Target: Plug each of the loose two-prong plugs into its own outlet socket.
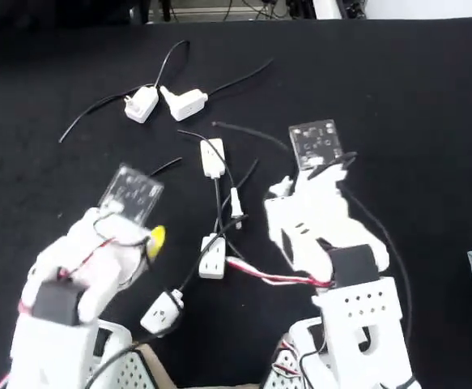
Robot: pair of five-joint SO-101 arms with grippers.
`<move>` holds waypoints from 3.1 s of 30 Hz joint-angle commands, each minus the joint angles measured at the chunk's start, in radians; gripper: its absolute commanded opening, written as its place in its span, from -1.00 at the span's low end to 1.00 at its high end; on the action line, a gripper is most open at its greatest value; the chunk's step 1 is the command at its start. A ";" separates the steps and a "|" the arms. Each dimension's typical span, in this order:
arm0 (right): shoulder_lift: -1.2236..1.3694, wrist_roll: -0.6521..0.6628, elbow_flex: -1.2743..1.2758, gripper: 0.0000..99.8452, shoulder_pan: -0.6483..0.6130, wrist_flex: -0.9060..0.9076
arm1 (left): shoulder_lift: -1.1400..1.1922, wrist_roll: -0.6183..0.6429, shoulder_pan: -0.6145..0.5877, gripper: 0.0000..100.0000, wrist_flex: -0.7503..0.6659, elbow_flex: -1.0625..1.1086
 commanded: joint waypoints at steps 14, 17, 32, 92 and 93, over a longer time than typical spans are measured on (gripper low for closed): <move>-0.012 0.112 0.047 -0.97 0.069 -0.017 | 0.743 0.367 0.246 -0.42 -0.034 -0.335; -0.012 0.112 0.047 -0.97 0.069 -0.015 | 0.827 0.396 0.291 -0.42 -0.077 -0.358; -0.012 0.112 0.048 -0.97 0.068 -0.009 | 1.154 0.442 0.366 -0.43 -0.244 -0.364; -0.007 0.104 0.076 -0.97 -0.068 -0.011 | 0.835 0.015 -0.166 -0.55 -0.278 -0.039; -0.010 0.104 0.087 -0.97 -0.083 -0.015 | 0.835 -0.008 -0.191 -0.55 -0.296 -0.025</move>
